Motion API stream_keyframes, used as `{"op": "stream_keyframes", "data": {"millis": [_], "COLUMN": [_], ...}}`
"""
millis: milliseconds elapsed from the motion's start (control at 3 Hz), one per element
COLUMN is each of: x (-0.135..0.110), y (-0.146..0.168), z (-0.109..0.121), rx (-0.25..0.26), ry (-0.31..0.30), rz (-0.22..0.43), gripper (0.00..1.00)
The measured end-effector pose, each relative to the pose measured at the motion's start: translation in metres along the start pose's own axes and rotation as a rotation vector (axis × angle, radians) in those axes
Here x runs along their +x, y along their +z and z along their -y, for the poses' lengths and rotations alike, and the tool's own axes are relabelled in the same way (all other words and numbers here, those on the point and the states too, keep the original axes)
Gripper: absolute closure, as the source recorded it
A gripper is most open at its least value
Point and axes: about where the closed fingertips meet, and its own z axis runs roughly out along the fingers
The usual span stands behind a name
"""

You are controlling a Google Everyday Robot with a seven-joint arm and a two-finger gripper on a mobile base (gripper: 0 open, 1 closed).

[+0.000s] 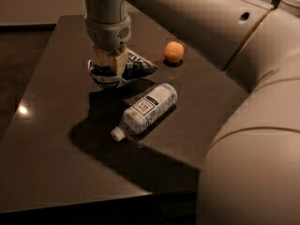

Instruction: Move blue chip bag near blue plastic bottle

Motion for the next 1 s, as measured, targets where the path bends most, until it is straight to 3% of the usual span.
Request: {"op": "stream_keyframes", "data": {"millis": [333,1000], "x": [-0.008,-0.026], "y": [0.0,-0.004], "z": [-0.017,-0.032], "rx": [-0.014,-0.02], "ry": [0.017,0.003], "rz": [0.024,0.08], "gripper": [0.84,0.37]}}
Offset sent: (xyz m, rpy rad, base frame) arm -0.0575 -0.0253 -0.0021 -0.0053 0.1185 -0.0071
